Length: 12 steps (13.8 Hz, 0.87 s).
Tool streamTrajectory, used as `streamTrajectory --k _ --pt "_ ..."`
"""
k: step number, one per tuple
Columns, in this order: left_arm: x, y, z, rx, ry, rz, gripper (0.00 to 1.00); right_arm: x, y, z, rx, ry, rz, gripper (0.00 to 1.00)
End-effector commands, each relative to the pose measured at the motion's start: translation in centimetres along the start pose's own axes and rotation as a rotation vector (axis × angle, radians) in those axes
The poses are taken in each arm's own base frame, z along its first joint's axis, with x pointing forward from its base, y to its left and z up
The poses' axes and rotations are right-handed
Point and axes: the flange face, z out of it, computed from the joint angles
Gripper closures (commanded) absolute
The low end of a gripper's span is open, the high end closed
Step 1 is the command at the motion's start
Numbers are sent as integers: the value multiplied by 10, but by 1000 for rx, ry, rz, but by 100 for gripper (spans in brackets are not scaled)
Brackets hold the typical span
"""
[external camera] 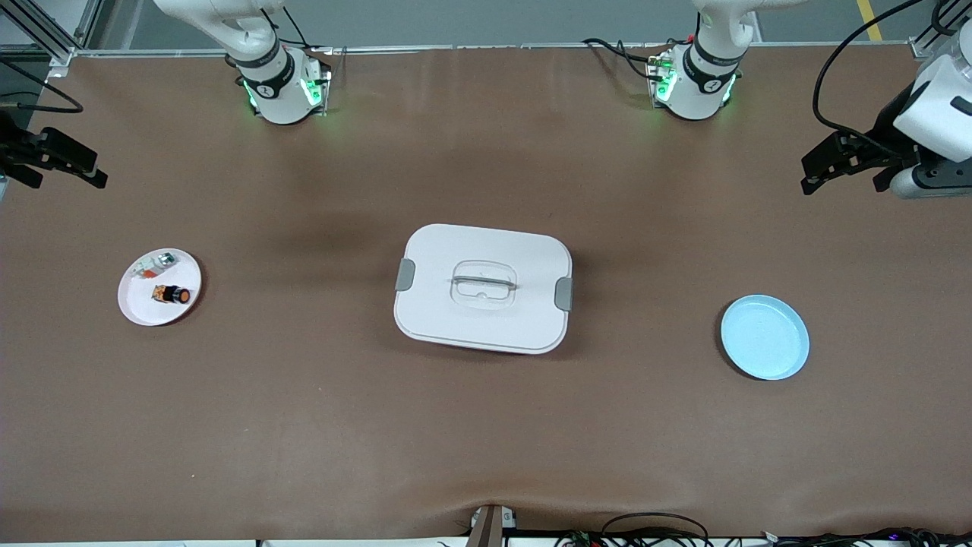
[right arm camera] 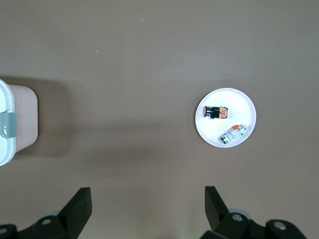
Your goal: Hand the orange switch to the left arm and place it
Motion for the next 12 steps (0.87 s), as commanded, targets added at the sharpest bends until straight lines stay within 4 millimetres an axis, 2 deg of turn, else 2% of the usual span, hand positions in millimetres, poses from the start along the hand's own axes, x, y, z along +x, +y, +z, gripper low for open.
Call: streamTrajectory --k 1,2,6,8,9,12 --pt "0 -4 -3 -13 -6 6 0 1 1 -19 0 36 14 0" --pt "1 -5 -2 -14 -10 6 0 3 2 -19 -2 37 15 0" --pt "1 -3 -1 -13 -11 5 0 18 6 6 -8 -8 15 0" --pt "0 -1 2 -12 -17 5 0 26 15 19 -21 -26 27 0" --pt "0 0 3 -11 -18 6 0 31 20 32 -24 -44 36 0" --pt "0 0 3 -10 -20 6 0 40 65 84 -25 -63 65 0"
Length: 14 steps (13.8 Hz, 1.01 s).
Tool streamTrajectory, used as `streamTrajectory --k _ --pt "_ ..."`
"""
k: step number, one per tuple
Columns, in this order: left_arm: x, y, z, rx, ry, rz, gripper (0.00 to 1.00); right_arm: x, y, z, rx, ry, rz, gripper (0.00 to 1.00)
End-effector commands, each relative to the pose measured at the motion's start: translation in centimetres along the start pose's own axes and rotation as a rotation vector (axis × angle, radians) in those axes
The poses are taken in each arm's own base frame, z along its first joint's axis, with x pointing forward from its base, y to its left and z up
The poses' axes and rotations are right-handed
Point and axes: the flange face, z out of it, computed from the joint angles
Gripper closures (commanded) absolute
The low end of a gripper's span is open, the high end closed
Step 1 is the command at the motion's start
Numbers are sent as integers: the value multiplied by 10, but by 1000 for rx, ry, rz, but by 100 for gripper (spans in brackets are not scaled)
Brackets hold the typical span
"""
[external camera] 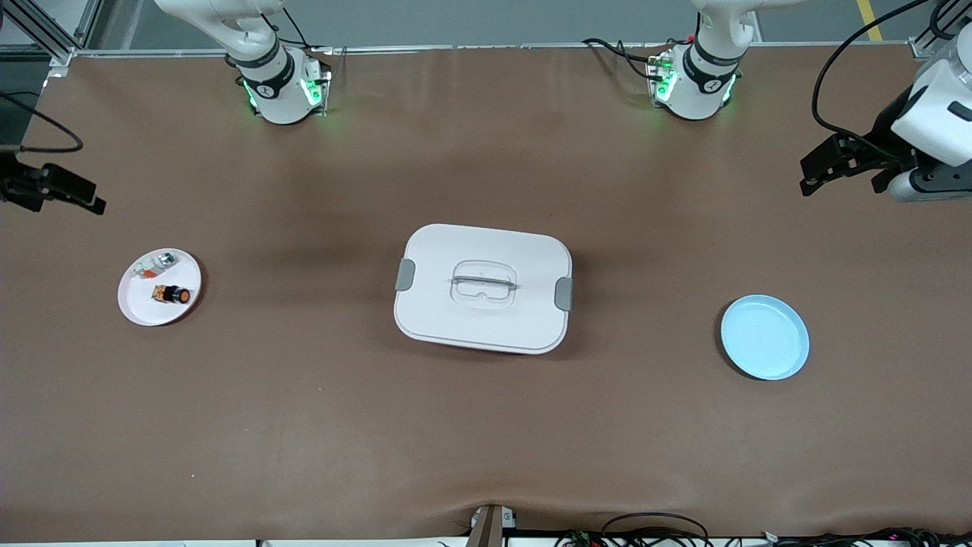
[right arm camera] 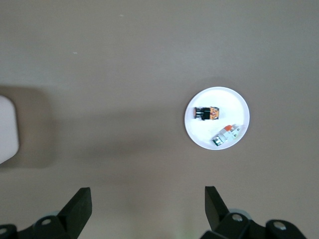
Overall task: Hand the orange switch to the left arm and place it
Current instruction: 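Lower the right gripper onto the black-orange switch on the white plate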
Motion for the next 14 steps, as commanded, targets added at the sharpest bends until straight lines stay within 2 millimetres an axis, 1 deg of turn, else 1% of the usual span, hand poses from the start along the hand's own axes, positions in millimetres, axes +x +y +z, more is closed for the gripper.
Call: streamTrajectory --k 1,3,5,6,10,11,14 --pt "-1 1 -1 -11 -8 7 0 9 44 56 -5 -15 6 0" --pt "-1 1 -1 -11 -8 8 0 12 73 104 -5 -12 2 0" --pt "-1 1 -1 -10 -9 8 0 12 92 145 -4 -23 14 0" --pt "-1 1 -1 -10 -9 8 0 13 96 164 -8 -20 20 0" --pt "-1 1 -1 -10 -9 8 0 17 102 236 -22 1 17 0" --pt "-1 1 0 -10 -11 10 0 17 107 253 -26 9 2 0" --pt "-1 2 0 -10 -11 11 0 21 117 298 -38 24 -4 0"
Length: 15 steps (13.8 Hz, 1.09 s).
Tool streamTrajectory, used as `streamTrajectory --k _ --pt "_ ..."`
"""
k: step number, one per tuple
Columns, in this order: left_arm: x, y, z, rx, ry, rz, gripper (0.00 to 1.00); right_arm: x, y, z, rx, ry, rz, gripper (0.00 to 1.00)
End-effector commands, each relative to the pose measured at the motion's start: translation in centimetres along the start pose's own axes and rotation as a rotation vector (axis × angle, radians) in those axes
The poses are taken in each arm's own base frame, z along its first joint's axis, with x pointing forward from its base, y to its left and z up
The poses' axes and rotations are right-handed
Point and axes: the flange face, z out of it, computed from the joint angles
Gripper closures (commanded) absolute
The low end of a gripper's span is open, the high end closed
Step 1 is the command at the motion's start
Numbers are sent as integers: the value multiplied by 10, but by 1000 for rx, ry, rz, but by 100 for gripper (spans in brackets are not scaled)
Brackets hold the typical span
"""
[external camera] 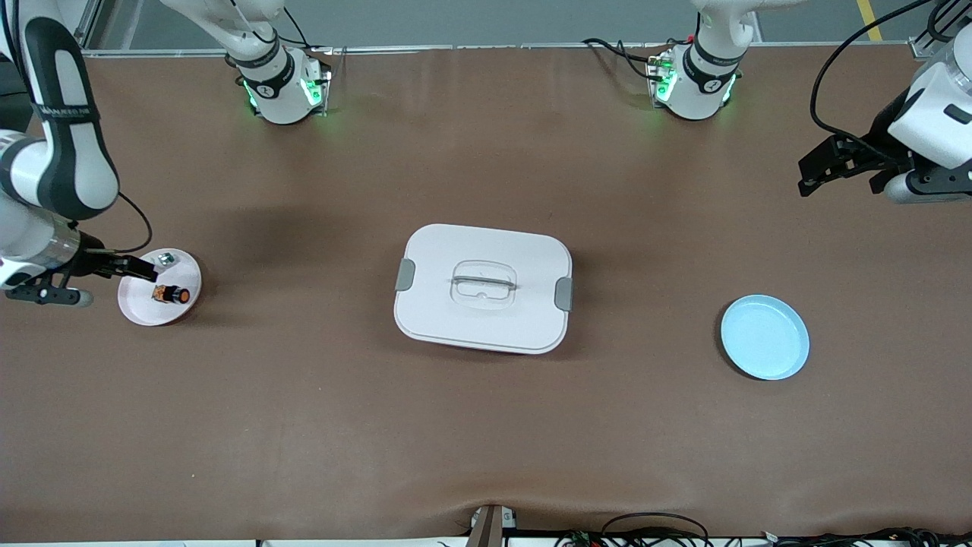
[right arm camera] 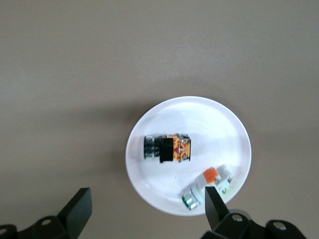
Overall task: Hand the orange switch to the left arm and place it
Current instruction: 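Lower the right gripper onto the black-orange switch on the white plate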
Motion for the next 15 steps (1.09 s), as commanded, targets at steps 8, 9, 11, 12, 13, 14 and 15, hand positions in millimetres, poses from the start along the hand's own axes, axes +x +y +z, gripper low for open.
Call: streamTrajectory --k 8,9,11,12,13,14,15 --pt "-3 1 -3 -9 -12 18 0 4 22 92 21 -3 18 0" --pt "-4 1 -3 -8 -14 19 0 5 21 96 29 -5 26 0" --pt "-5 1 -4 -8 -14 19 0 6 22 102 27 1 30 0" --pt "-5 1 -4 -9 -14 20 0 6 23 105 24 8 31 0" --pt "-4 1 -3 -8 -15 19 0 6 23 110 24 6 32 0" --pt "-4 1 -3 -8 -15 19 0 7 22 111 22 9 30 0" --pt "-4 1 -3 -10 -15 20 0 7 23 111 21 12 32 0"
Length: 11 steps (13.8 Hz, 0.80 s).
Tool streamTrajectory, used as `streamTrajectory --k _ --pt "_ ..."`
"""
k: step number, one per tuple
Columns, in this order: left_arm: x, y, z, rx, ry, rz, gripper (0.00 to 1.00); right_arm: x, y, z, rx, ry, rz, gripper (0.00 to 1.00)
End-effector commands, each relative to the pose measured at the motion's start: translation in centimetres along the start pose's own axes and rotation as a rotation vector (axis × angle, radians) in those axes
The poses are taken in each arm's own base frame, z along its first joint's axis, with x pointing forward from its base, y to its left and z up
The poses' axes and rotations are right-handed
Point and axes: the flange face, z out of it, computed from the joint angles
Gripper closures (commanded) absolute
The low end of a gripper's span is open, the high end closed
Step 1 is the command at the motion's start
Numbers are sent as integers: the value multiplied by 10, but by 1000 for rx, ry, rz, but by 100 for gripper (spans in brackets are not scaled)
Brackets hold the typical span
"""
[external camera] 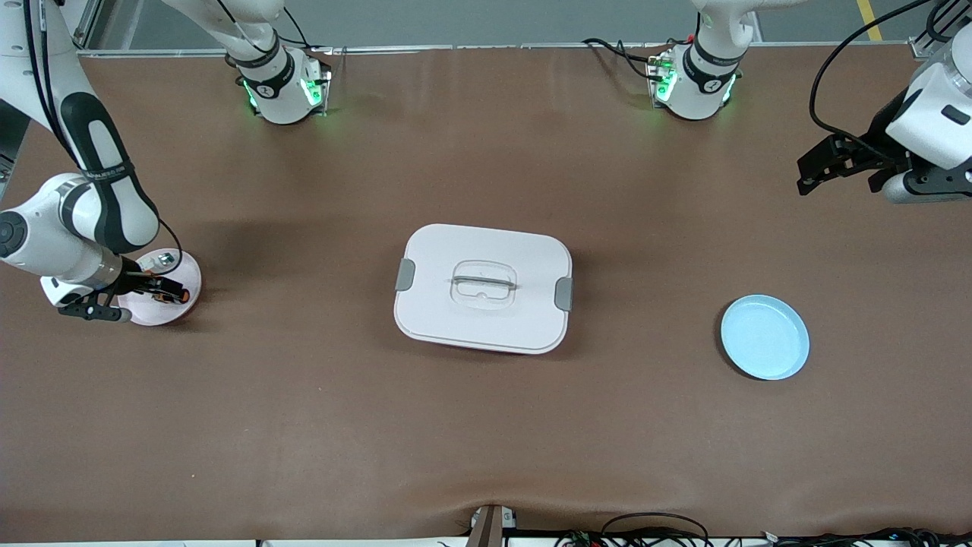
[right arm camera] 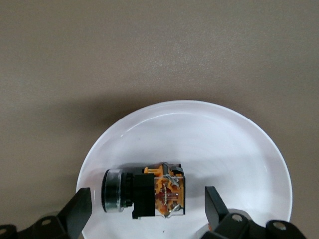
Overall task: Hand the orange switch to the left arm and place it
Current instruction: 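Lower the right gripper onto the black-orange switch on the white plate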
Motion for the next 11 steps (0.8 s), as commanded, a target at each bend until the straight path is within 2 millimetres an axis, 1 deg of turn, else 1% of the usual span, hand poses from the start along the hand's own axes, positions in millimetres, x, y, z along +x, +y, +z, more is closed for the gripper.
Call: streamTrajectory --k 1,3,4,7,8,9,10,11 --pt "-3 1 -4 -11 -5 19 0 4 3 5 15 11 3 0" --pt "-3 1 -4 -11 -5 19 0 4 2 7 28 12 19 0" --pt "-3 0 -4 -10 -5 19 0 4 2 11 30 8 21 0" --pt "-3 0 -3 -10 -6 19 0 6 1 13 29 11 19 0" --pt "-3 1 -3 -11 -7 19 0 6 -1 13 28 11 16 3" --pt "-3 1 -3 -11 -7 19 0 6 -2 13 28 9 14 24" --pt "-3 0 -4 -10 -3 19 0 6 -3 14 29 6 13 52" --pt "-2 0 -3 -10 -6 19 0 7 -4 12 29 7 10 64"
